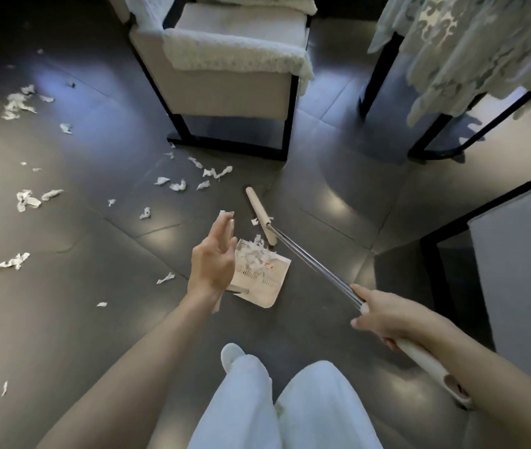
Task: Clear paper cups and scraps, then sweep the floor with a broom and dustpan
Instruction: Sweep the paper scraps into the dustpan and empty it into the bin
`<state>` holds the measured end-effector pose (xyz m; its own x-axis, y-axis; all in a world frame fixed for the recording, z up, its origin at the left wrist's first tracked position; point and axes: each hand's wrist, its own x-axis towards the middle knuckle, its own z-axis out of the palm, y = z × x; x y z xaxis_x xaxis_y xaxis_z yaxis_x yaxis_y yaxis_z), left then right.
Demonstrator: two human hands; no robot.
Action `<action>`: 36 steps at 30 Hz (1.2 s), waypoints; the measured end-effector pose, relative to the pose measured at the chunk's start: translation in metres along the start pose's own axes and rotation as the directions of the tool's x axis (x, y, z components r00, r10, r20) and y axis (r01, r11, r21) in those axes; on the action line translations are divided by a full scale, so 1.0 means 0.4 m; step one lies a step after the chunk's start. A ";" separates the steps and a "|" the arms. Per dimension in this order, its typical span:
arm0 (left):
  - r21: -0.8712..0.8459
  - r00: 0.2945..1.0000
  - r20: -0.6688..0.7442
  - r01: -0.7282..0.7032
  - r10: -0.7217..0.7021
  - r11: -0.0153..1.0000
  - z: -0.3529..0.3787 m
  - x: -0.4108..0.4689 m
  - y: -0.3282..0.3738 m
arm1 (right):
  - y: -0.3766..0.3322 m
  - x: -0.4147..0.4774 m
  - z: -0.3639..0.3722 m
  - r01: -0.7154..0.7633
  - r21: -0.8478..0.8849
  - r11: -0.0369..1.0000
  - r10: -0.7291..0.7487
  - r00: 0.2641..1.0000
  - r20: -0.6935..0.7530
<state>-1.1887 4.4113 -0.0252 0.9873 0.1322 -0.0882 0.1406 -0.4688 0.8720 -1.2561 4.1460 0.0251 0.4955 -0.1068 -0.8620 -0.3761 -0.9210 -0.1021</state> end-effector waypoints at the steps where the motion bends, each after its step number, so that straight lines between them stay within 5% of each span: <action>1: 0.009 0.999 -0.023 0.032 -0.032 0.999 -0.005 0.016 -0.001 | -0.016 0.011 -0.024 0.013 -0.027 1.000 -0.013 1.000 -0.011; 11: -0.009 0.946 -0.227 0.233 -0.229 0.972 0.015 0.216 0.021 | -0.144 0.344 -0.299 0.069 -0.293 0.954 -0.097 0.992 -0.081; 23: 0.004 0.878 -0.386 0.309 -0.283 0.951 0.101 0.304 0.083 | -0.107 0.359 -0.440 0.275 -0.438 0.856 -0.181 0.953 0.245; 36: -0.012 0.792 -0.532 0.347 -0.300 0.938 0.013 0.394 0.040 | -0.405 0.489 -0.607 0.308 -0.570 0.762 -0.301 0.947 0.110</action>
<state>-1.0306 4.4200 -0.0276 0.7002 0.7100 -0.0747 0.4734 -0.3834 0.7930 -0.9081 4.1832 -0.0062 0.4965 0.2172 -0.8404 0.3127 -0.9479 -0.0603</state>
